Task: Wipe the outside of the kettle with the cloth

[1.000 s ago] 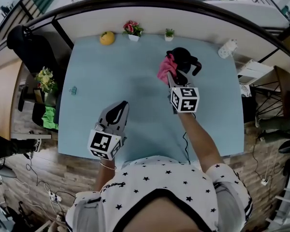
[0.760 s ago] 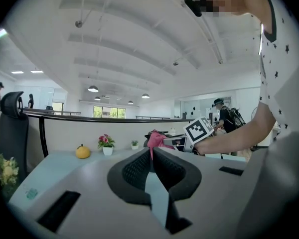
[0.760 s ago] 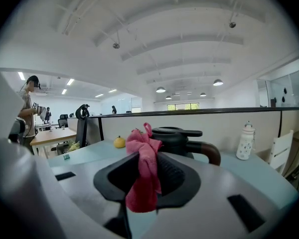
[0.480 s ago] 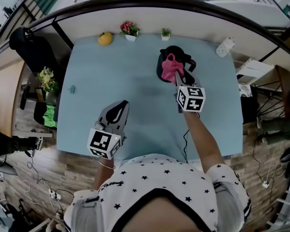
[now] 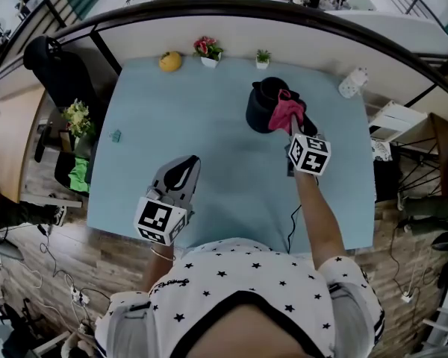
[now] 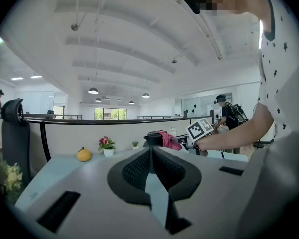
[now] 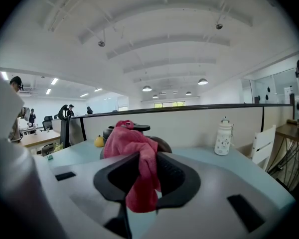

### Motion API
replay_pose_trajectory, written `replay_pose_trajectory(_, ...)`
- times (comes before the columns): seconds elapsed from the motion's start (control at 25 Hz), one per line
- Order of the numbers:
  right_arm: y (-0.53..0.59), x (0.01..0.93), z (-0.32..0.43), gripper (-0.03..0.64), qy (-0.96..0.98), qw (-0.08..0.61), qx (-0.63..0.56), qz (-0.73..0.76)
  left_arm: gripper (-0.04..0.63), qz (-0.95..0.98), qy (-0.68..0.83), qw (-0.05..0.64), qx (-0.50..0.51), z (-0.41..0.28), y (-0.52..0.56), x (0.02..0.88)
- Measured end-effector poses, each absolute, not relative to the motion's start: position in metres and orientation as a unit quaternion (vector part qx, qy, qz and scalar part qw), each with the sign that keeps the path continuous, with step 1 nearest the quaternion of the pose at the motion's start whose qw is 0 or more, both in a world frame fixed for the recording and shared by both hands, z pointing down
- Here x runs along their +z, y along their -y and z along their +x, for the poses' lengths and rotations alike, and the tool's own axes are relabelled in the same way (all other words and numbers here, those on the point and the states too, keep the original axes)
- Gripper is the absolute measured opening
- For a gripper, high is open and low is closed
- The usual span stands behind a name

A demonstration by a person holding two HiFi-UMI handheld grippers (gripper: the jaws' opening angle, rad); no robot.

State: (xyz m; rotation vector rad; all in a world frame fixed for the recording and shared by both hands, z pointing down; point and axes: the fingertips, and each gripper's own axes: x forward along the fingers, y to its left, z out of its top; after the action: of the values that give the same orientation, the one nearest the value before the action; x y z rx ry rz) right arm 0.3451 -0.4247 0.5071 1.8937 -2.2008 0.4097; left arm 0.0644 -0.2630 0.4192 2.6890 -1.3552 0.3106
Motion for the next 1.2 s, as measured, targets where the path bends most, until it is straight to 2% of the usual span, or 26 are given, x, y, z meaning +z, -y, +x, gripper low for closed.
replay_pose_trajectory(0.28, 0.408, 0.496, 0.332, 0.100, 0.763, 0.089, 0.134, 0.626, 0.038, 0.888, 0.445, 0.057, 0.100, 0.066, 0.263, 0.419)
replay_pose_trajectory(0.56, 0.379, 0.476, 0.258, 0.097, 0.817, 0.049, 0.122, 0.561, 0.038, 0.890, 0.441, 0.063, 0.101, 0.065, 0.261, 0.423)
replay_pose_trajectory(0.88, 0.405, 0.504, 0.193, 0.097, 0.828, 0.071, 0.143, 0.537, 0.038, 0.875, 0.467, 0.068, 0.107, 0.030, 0.260, 0.425)
replay_pose_trajectory(1.2, 0.437, 0.531, 0.179, 0.097, 0.800, 0.103, 0.132, 0.576, 0.038, 0.861, 0.492, 0.073, 0.108, -0.010, 0.265, 0.428)
